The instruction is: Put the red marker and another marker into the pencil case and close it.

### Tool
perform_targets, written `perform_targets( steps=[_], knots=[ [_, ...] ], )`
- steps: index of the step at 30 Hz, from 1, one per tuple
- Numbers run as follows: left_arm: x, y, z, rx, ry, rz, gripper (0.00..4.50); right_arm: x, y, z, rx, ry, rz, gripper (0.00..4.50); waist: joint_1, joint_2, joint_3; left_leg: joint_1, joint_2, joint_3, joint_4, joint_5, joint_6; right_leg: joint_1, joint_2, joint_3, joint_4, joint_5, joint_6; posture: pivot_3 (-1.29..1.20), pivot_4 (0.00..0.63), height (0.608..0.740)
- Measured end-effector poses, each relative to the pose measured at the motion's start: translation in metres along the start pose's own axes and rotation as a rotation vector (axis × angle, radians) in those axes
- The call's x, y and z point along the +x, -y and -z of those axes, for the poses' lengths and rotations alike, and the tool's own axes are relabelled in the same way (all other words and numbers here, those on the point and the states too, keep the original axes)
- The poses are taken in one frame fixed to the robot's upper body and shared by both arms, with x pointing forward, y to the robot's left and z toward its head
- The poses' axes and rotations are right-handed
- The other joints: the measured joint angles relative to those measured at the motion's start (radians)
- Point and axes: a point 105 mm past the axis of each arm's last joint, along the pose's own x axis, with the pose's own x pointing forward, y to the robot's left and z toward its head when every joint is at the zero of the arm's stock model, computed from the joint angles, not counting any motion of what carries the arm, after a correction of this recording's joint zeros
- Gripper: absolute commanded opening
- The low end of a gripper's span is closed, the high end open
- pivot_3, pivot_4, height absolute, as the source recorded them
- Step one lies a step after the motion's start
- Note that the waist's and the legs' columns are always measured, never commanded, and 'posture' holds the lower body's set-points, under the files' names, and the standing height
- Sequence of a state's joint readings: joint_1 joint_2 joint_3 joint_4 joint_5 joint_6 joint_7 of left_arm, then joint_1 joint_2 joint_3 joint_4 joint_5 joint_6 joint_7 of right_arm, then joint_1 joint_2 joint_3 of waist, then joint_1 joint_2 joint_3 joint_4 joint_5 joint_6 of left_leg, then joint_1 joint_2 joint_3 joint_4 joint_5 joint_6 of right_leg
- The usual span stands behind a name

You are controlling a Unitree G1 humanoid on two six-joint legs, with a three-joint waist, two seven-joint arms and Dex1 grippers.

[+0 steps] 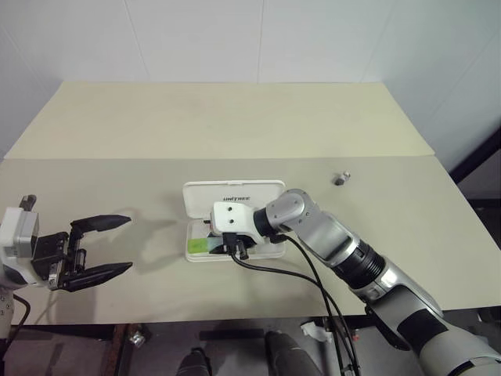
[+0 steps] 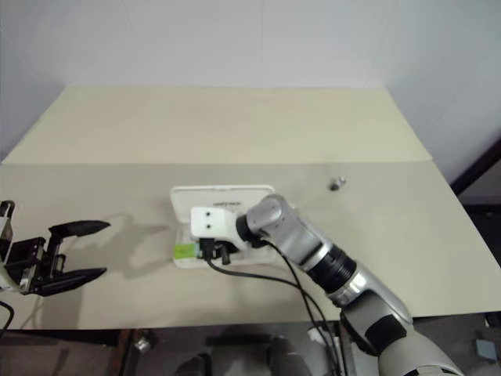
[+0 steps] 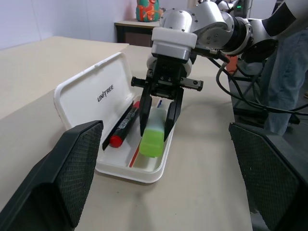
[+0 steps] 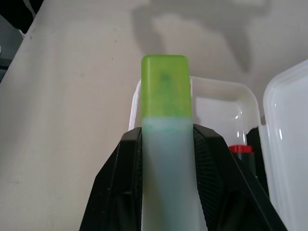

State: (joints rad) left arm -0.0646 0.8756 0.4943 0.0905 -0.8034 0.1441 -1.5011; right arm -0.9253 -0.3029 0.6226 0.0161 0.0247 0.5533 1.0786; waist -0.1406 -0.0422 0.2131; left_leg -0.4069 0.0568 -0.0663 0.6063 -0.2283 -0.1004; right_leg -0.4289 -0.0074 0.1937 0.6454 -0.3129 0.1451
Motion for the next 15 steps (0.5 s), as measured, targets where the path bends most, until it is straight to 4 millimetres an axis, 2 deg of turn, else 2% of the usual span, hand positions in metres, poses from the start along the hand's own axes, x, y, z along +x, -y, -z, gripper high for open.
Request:
perform_targets(
  steps=[4,7,12,15],
  knots=[
    [0.0,0.0,-0.001,0.003,0.001,0.001,4.5,0.001,0.001,0.001,0.009,-0.013,0.012,3.54,0.0,0.0,0.0,0.0,0.0,0.0,0.0,0.0,0.0,0.0,0.0,0.0,0.0,0.0,0.0,0.0,0.15,0.74],
    [0.001,-0.001,-0.001,0.008,0.003,0.002,4.5,0.001,0.002,0.002,0.011,-0.019,0.021,4.47,0.0,0.0,0.0,0.0,0.0,0.0,0.0,0.0,0.0,0.0,0.0,0.0,0.0,0.0,0.0,0.0,0.15,0.74],
    [0.001,-0.001,-0.002,0.011,0.004,0.002,4.5,-0.002,0.002,0.003,0.02,-0.026,0.022,4.47,0.0,0.0,0.0,0.0,0.0,0.0,0.0,0.0,0.0,0.0,0.0,0.0,0.0,0.0,0.0,0.0,0.15,0.74],
    [0.002,-0.003,-0.003,0.019,0.007,0.005,4.5,-0.014,0.0,-0.003,0.011,0.015,0.007,4.47,0.001,0.0,0.0,0.0,0.0,0.0,0.0,0.0,0.0,0.0,0.0,0.0,0.0,0.0,0.0,0.0,0.15,0.74]
  ],
)
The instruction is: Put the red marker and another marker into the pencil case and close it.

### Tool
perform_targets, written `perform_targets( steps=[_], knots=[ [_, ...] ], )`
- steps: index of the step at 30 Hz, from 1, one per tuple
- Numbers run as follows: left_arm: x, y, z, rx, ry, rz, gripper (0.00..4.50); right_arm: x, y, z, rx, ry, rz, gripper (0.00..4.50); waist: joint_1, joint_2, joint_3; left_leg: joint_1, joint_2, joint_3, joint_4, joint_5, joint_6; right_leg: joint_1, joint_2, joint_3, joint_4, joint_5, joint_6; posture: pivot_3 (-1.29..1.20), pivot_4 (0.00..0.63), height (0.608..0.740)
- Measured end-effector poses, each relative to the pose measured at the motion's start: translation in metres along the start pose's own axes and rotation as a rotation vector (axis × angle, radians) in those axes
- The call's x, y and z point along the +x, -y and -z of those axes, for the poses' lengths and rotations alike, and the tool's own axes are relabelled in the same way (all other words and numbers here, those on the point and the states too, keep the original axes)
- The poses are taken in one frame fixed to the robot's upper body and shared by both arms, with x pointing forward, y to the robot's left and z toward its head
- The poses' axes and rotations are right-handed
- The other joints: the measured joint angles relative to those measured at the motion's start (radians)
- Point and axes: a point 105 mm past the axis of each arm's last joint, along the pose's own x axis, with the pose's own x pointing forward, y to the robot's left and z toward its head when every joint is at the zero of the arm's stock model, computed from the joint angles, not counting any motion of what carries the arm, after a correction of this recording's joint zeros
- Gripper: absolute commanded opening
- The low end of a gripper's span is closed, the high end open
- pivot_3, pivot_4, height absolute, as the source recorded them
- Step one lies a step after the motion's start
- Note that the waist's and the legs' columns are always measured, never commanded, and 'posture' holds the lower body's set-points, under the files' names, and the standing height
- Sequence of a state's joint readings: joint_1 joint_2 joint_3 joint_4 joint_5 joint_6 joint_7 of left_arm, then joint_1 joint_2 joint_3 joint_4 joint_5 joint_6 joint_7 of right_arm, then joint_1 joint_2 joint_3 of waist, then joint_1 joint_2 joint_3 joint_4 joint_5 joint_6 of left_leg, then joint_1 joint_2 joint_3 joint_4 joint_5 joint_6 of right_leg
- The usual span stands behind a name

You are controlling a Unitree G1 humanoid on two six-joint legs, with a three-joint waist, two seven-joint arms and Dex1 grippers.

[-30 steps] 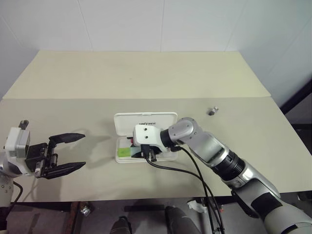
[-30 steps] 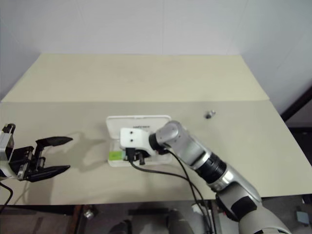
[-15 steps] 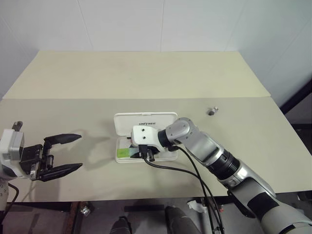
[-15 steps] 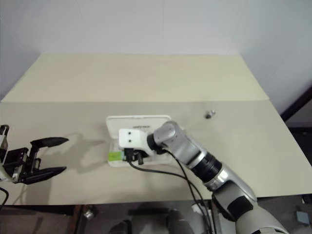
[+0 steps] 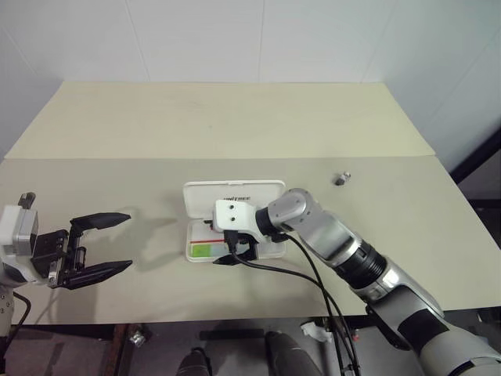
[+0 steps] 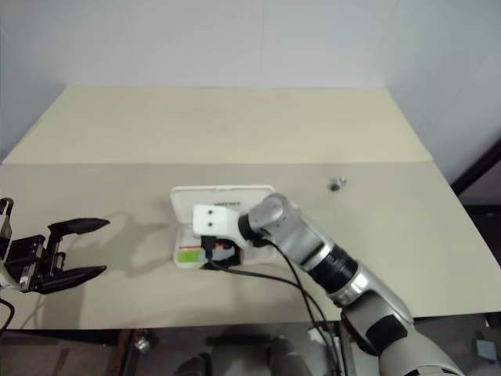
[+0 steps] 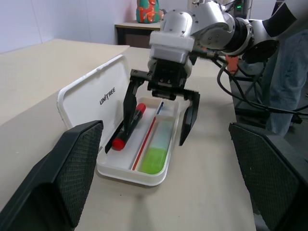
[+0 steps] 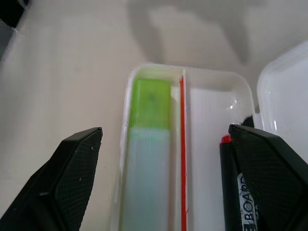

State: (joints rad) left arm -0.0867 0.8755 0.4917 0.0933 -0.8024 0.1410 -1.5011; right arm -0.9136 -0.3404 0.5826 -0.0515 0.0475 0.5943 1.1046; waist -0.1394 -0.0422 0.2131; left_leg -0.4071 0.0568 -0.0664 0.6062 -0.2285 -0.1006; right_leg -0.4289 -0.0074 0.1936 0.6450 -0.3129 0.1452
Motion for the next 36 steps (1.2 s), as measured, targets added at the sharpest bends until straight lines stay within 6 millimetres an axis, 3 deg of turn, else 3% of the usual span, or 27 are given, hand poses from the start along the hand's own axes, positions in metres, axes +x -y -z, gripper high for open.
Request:
perform_targets(
  steps=[5,8,14,18,23,27,36],
  knots=[
    [0.0,-0.001,-0.001,0.004,0.003,-0.001,4.5,-0.034,-0.005,-0.007,0.015,0.077,-0.021,4.47,0.002,0.0,0.0,0.0,0.0,0.0,0.0,0.0,0.0,0.0,0.0,0.0,0.0,0.0,0.0,0.0,0.15,0.74],
    [-0.001,-0.003,0.0,0.001,0.007,-0.012,4.5,-0.067,0.0,0.005,0.042,0.037,0.014,4.47,0.003,0.0,0.0,0.0,0.0,0.0,0.001,0.0,0.0,0.001,0.0,0.0,0.0,0.0,0.0,0.0,0.15,0.74],
    [0.003,-0.011,-0.001,0.02,0.026,-0.011,4.5,-0.102,0.001,0.032,0.095,-0.068,0.031,4.47,0.001,0.0,0.0,0.0,0.0,0.001,0.003,0.0,0.0,0.001,0.0,0.001,0.0,-0.002,-0.003,0.0,0.15,0.74],
    [0.011,-0.019,-0.005,0.039,0.07,-0.002,4.5,-0.124,0.018,0.056,0.122,-0.151,0.134,4.47,0.002,0.0,0.0,0.0,0.0,0.001,0.004,0.0,0.0,0.001,0.0,0.001,0.0,-0.001,-0.002,0.0,0.15,0.74],
    [0.021,-0.024,-0.014,0.052,0.098,0.028,4.5,-0.14,0.041,0.08,0.149,-0.221,0.28,4.47,-0.003,0.0,0.0,0.0,0.0,0.002,0.004,-0.001,0.0,0.001,0.001,0.003,0.0,0.001,0.001,0.0,0.15,0.74],
    [0.028,-0.024,-0.013,0.007,0.096,0.061,4.5,-0.144,0.057,0.104,0.199,-0.264,0.408,4.47,0.0,0.0,0.0,0.0,0.0,0.002,0.004,-0.001,0.0,0.0,0.001,0.003,0.0,0.001,0.002,0.0,0.15,0.74],
    [0.036,-0.027,-0.034,0.068,0.073,0.11,4.5,-0.155,0.087,0.14,0.317,-0.272,0.718,4.47,-0.002,0.0,0.0,0.0,0.0,0.002,0.004,-0.001,0.0,0.001,0.001,0.003,0.001,0.001,0.002,0.0,0.15,0.74]
  ],
)
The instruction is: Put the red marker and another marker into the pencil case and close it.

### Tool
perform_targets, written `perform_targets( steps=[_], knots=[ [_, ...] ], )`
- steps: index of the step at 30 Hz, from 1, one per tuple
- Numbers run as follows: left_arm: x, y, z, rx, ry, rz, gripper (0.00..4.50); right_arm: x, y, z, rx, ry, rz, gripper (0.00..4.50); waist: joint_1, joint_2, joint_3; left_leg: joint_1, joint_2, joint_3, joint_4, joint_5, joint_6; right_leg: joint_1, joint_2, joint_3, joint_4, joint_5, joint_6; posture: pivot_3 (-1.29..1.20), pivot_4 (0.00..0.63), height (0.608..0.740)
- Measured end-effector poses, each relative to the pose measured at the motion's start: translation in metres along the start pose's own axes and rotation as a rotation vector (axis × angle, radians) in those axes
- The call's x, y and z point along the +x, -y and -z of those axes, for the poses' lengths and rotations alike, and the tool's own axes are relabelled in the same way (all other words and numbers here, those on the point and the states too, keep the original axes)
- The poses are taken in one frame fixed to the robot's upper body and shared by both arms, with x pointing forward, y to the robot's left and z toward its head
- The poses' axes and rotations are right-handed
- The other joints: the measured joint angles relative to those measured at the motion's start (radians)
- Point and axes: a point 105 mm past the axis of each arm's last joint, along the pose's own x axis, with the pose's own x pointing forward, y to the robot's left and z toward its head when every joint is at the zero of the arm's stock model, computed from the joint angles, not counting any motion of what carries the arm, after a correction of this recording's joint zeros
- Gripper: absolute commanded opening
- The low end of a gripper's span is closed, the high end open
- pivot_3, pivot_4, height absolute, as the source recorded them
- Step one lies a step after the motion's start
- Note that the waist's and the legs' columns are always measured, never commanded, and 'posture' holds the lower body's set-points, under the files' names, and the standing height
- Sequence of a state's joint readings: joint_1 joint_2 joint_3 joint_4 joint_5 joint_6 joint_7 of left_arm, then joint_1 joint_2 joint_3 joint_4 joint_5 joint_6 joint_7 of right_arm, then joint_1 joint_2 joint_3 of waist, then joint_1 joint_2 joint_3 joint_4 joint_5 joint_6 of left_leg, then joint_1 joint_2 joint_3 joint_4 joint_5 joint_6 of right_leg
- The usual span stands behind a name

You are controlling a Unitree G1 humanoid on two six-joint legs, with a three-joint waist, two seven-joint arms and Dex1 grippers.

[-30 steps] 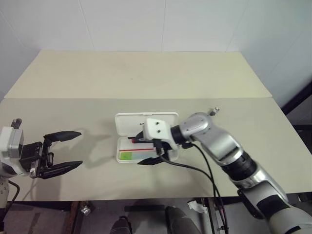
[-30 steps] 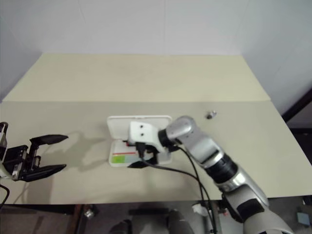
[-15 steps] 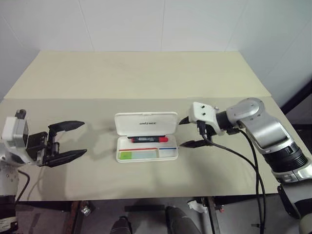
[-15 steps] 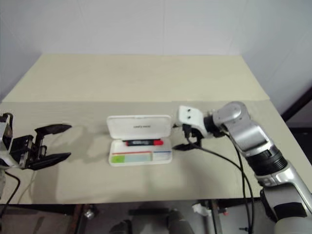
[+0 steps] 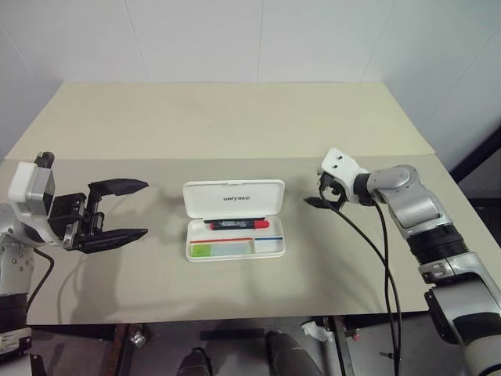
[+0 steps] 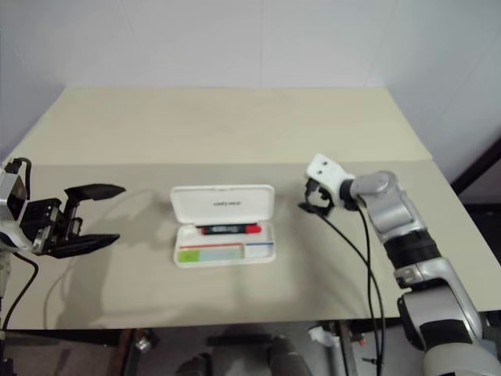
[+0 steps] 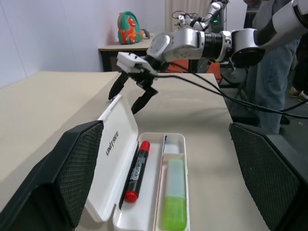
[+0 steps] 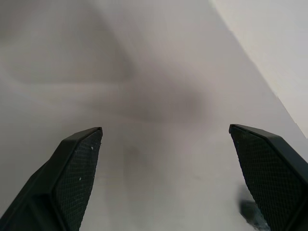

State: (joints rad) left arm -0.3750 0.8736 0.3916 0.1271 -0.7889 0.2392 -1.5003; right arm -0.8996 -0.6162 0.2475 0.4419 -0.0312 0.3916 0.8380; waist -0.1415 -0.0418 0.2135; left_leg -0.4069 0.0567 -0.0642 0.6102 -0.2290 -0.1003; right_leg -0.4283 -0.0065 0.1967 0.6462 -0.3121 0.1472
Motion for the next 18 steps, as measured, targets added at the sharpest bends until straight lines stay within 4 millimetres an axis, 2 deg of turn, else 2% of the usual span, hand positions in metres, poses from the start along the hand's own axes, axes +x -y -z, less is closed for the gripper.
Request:
perform_targets(
  steps=[9,13,18],
  knots=[
    [0.0,0.0,0.0,-0.001,-0.008,0.0,4.5,0.009,0.025,0.009,0.171,0.044,0.268,4.47,0.0,0.0,0.0,0.0,0.0,0.0,0.0,0.0,0.0,0.0,0.0,0.0,0.001,0.0,0.0,0.0,0.15,0.74],
    [-0.001,0.001,0.003,-0.008,-0.013,-0.003,4.5,0.012,0.035,0.02,0.297,0.04,0.421,4.47,-0.001,0.0,0.0,0.0,0.0,0.0,0.0,0.0,0.0,0.0,0.0,0.0,0.001,0.0,0.0,0.0,0.15,0.74],
    [-0.002,0.002,0.005,-0.011,-0.016,-0.006,4.5,0.015,0.034,0.036,0.4,-0.004,0.548,4.47,-0.002,0.0,0.0,0.0,0.0,0.0,0.0,0.0,0.0,0.0,0.0,0.0,0.001,0.0,0.0,0.0,0.15,0.74]
  ],
)
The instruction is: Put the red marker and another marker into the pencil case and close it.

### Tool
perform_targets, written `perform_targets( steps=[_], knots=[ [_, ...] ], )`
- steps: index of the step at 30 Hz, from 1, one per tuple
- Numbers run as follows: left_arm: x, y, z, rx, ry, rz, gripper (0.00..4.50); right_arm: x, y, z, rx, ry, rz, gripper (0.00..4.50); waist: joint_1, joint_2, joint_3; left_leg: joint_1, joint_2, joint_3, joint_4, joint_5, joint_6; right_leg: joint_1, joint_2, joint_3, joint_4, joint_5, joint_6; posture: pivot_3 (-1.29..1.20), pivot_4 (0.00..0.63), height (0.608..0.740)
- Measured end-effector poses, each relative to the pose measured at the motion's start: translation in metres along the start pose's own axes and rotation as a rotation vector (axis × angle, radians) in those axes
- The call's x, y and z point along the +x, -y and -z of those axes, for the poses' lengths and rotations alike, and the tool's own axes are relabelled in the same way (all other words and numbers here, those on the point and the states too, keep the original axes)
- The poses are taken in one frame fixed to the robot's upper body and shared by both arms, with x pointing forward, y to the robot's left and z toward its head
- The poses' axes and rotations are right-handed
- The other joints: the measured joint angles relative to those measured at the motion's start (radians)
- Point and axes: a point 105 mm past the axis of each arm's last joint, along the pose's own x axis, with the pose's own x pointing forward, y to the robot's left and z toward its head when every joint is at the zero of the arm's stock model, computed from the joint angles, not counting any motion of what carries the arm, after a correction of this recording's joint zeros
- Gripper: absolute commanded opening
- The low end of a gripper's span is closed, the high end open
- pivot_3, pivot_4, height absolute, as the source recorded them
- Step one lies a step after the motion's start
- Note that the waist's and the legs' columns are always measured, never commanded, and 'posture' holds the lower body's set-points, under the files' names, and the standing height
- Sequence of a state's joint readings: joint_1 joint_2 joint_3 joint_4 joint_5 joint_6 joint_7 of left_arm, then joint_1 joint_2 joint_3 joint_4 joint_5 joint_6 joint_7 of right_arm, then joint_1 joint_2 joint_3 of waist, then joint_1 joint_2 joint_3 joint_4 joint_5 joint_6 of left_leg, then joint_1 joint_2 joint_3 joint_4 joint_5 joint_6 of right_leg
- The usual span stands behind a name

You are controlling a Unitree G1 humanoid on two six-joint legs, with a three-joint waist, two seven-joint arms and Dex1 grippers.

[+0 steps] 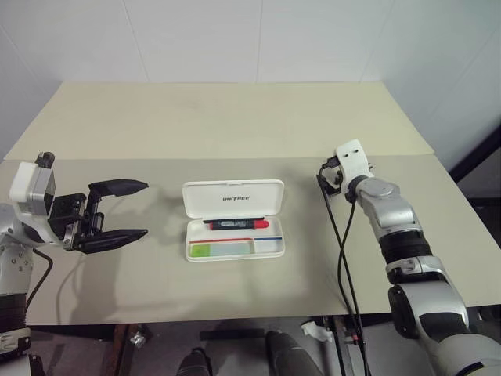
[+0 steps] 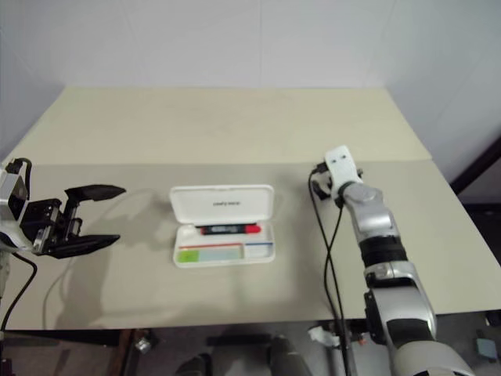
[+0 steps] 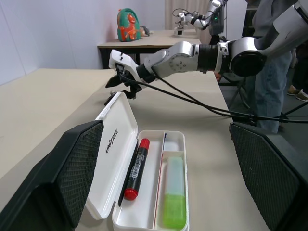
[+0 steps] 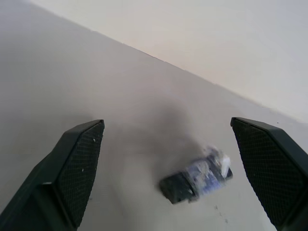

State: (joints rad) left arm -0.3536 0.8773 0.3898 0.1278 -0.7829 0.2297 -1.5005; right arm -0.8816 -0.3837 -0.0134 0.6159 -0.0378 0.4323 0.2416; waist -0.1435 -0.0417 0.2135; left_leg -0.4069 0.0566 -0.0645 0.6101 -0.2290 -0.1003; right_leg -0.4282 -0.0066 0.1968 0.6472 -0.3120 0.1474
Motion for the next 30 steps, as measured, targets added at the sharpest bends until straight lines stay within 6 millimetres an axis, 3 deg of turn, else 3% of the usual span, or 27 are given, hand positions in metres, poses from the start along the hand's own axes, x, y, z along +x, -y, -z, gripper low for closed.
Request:
perform_targets(
  steps=[22,30],
  knots=[
    [-0.001,0.003,0.003,-0.008,-0.006,-0.001,4.5,-0.001,-0.013,0.018,0.284,-0.077,0.297,4.47,0.002,-0.009,-0.006,0.002,0.0,-0.001,0.003,0.001,0.0,0.005,0.0,0.0,-0.002,0.0,-0.002,0.0,0.15,0.74],
    [0.003,0.006,0.002,0.008,-0.009,0.013,4.5,0.006,-0.02,0.02,0.516,-0.149,0.324,4.47,-0.006,-0.013,-0.008,0.005,0.0,-0.001,0.003,0.002,0.002,0.008,0.0,0.0,-0.005,-0.001,-0.008,0.0,0.15,0.74]
  ],
)
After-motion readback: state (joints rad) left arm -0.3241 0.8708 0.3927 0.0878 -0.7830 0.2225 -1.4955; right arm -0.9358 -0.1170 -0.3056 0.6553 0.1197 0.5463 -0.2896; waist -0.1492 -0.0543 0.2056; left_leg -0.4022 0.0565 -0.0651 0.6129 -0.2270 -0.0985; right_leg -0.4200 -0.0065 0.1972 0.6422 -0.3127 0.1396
